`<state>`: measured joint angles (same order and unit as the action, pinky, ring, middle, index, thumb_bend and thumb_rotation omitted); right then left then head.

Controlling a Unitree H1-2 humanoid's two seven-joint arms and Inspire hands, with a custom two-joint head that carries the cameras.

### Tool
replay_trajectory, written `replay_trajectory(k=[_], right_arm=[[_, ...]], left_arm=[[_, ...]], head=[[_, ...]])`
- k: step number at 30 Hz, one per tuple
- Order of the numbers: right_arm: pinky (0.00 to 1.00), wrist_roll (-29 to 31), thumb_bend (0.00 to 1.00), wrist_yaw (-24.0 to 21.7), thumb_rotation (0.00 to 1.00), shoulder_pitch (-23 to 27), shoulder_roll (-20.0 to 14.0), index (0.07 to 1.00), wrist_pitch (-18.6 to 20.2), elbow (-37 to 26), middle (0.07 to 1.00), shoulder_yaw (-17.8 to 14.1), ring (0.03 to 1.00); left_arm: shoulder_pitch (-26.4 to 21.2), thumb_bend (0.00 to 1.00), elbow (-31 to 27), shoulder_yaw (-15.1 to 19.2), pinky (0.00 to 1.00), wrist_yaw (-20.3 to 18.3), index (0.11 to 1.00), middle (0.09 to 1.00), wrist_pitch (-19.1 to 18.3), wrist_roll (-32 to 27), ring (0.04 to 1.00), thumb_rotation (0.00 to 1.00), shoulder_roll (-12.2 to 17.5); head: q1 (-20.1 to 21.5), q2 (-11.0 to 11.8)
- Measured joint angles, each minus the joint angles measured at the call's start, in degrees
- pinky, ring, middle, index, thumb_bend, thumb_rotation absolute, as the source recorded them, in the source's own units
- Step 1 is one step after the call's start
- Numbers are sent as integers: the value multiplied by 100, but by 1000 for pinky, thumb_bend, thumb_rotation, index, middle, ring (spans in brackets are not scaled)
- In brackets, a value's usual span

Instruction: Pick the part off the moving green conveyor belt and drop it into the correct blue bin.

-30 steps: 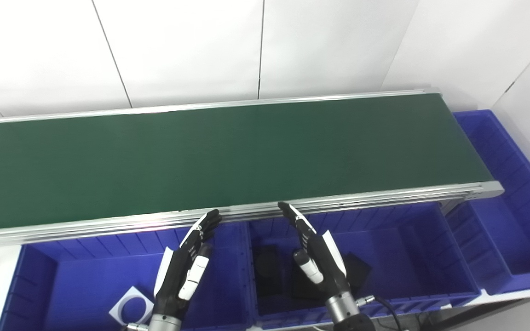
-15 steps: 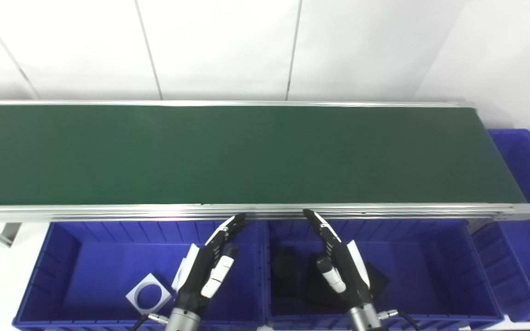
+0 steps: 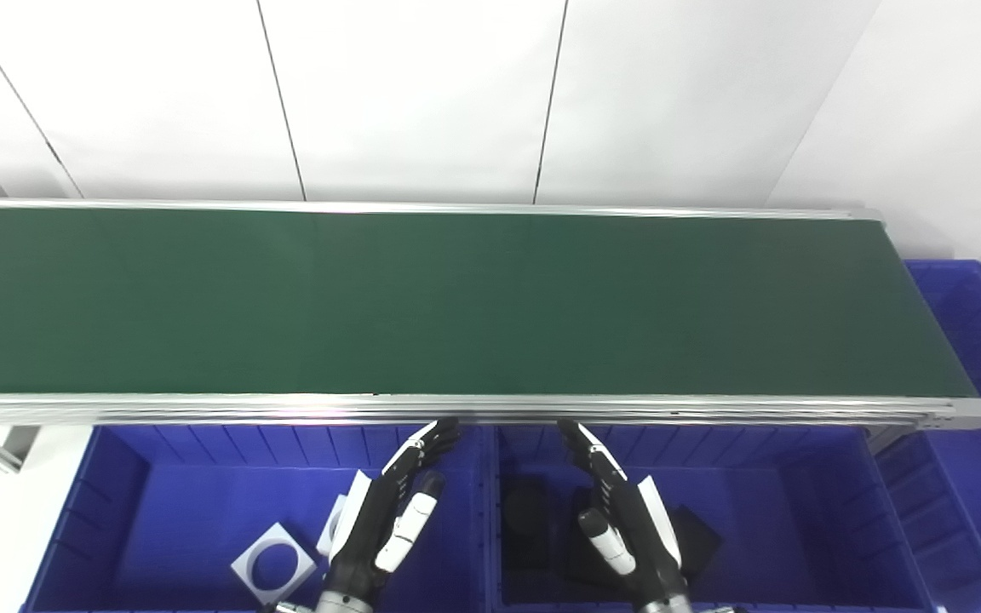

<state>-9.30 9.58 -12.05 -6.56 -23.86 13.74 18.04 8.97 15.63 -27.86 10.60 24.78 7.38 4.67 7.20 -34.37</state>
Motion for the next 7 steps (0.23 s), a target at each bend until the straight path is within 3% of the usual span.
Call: replay_trajectory(k=[7], right_arm=[[873,-192,1000,264,1000,-15,-36,893,0,-33,916,257,912]], left_arm=[[-5,585,-4,-52,917,33,878,873,0,-68,886,994,46]], head=[[9,-140]])
